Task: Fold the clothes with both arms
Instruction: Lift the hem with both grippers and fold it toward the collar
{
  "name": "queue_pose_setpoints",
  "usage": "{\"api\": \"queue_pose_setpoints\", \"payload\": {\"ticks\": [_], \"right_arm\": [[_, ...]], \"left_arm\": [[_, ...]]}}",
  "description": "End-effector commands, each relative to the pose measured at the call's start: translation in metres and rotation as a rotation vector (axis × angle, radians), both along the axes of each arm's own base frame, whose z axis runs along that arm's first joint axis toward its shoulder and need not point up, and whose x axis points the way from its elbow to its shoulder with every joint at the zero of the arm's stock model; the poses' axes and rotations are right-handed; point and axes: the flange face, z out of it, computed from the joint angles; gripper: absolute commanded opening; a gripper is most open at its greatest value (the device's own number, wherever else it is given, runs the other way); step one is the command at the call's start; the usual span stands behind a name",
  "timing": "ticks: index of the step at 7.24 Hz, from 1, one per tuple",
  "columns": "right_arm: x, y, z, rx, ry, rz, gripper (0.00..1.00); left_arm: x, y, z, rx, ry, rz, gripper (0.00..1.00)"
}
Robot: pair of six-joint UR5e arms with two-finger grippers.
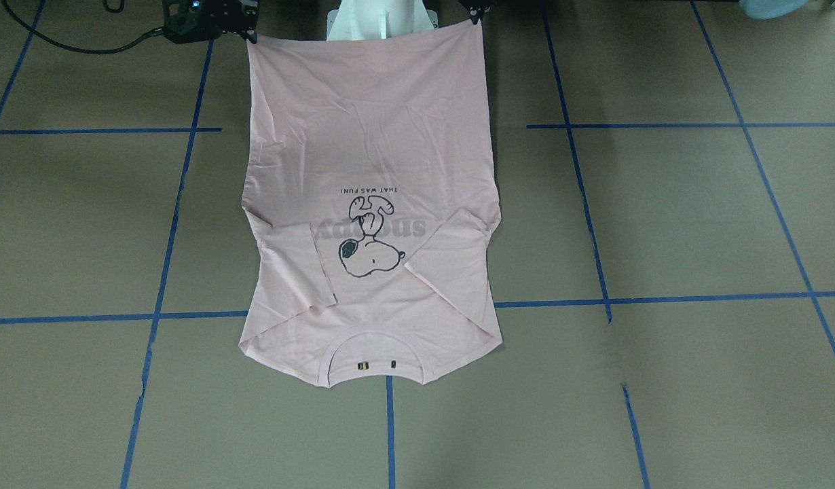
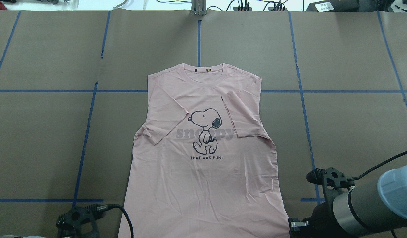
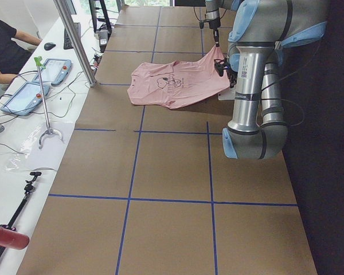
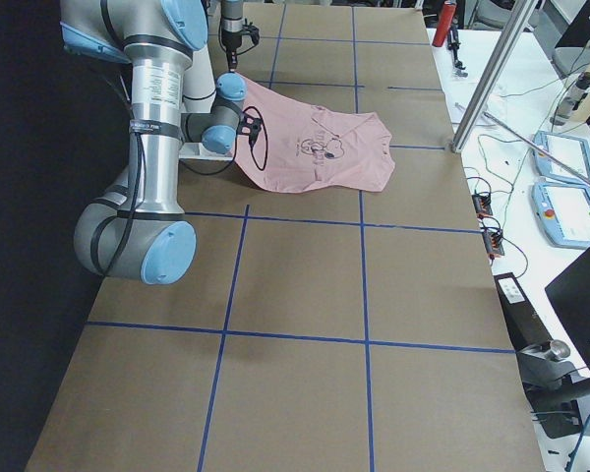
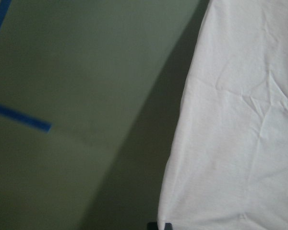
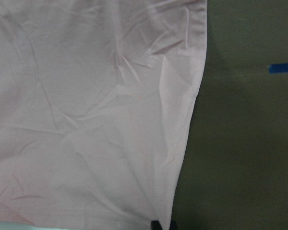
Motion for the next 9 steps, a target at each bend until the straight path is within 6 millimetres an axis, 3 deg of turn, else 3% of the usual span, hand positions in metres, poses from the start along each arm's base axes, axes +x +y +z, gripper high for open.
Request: {"api": "queue_pose_setpoints", "payload": {"ticks": [1, 2, 3, 5, 6, 8, 9], "right_arm": [[0.003, -0.004, -0.005, -0.004, -0.013, 0.006, 0.00], [-0.008, -0.022, -0.006, 0.003, -0.019, 0.048, 0.00], [-0.019, -0.059, -0.015, 0.019, -0.045, 0.119, 0.00], [-0.006, -0.127, -0.026, 0.056, -0.071, 0.242, 0.00], [-0.001, -0.154, -0.022, 0.083, -0.067, 0.283, 0.00], [-0.022, -0.226, -0.033, 0.089, -0.060, 0.380, 0.00], [-0.032, -0.261, -0.031, 0.096, -0.036, 0.414, 0.00]], "left_arm": [[-0.007, 0.009, -0.007, -0.017, 0.011, 0.013, 0.00], [-0.011, -0.017, -0.008, 0.000, 0.018, -0.038, 0.00], [-0.024, -0.060, -0.018, 0.064, 0.050, -0.093, 0.00], [-0.031, -0.133, 0.000, 0.208, -0.008, -0.123, 0.00], [-0.030, -0.166, 0.010, 0.234, -0.044, -0.130, 0.00], [-0.019, -0.249, 0.011, 0.286, -0.082, -0.204, 0.00], [-0.003, -0.288, 0.033, 0.282, -0.072, -0.214, 0.00]]}}
